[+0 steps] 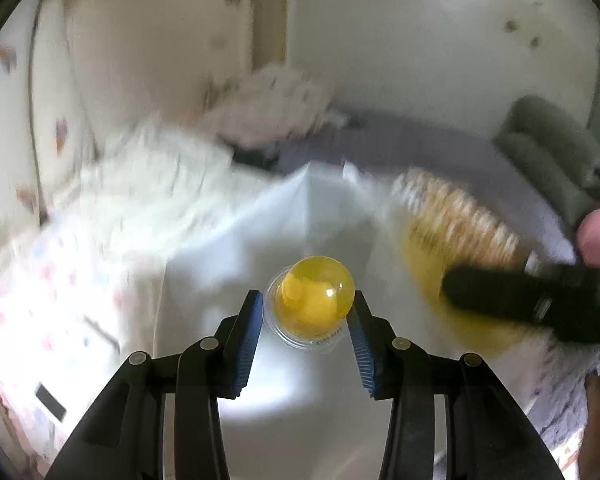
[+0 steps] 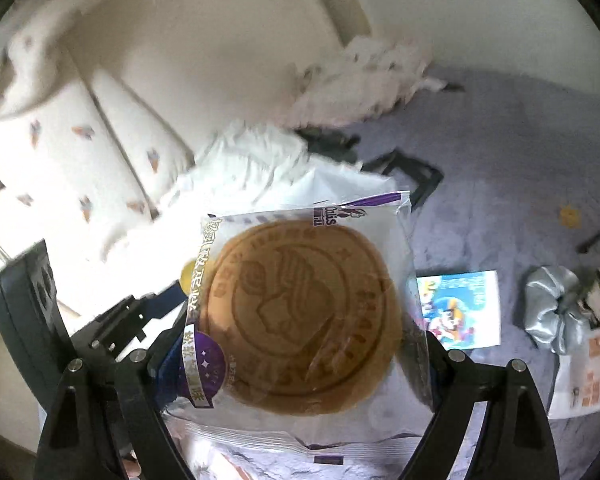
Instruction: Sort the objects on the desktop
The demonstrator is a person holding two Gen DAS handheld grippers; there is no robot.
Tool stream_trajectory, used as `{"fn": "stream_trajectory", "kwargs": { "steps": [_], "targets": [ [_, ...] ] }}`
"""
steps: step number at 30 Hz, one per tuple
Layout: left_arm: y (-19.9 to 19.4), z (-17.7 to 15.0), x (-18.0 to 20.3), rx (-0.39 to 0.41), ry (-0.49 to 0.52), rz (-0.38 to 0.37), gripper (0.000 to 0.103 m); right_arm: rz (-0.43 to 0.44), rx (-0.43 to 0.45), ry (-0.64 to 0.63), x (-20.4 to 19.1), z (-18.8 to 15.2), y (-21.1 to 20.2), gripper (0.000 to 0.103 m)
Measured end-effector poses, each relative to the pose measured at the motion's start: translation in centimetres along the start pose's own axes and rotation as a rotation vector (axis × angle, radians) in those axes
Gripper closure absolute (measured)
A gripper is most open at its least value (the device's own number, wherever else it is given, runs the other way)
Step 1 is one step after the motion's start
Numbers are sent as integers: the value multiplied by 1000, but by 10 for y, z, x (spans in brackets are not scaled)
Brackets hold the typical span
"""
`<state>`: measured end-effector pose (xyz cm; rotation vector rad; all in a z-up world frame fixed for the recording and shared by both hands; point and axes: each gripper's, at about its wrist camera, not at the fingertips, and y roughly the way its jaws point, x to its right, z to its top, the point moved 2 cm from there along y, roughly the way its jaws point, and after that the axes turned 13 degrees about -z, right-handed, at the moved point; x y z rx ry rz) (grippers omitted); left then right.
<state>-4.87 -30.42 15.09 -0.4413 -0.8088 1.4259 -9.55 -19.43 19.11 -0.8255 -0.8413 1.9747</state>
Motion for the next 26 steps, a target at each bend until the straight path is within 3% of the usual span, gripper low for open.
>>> {"fn": "stream_trajectory", "kwargs": {
  "steps": [4,6,9,11,13,16,19,23,26],
  "targets": [
    [40,-19,-23,-173,-41,8,60,-12,-110,-14,-21,11,38,14],
    [57,-28,-32,-232,-122,-42,60,-2,-173,-29,-27,11,56,15],
    [67,-35,-40,-263,-168,-35,60,-17,-323,7,-27,12,99,15],
    [75,-42,-33,-290,-119,5,60,-21,-378,32,-22,14,123,15],
    [86,-50,-20,-315,-92,15,60,-99,-401,-2,-23,11,142,15],
    [108,-65,-10,-371,-126,-39,60,-271,-421,-118,-30,-1,167,15],
    [130,-76,-2,-431,-87,79,60,-382,-457,-151,-20,-13,189,14],
    [148,-80,12,-451,-89,101,58,-371,-541,-165,-5,-34,216,13],
    [153,-80,15,-462,-144,98,56,-319,-524,-277,-17,-46,221,12]
  ]
}}
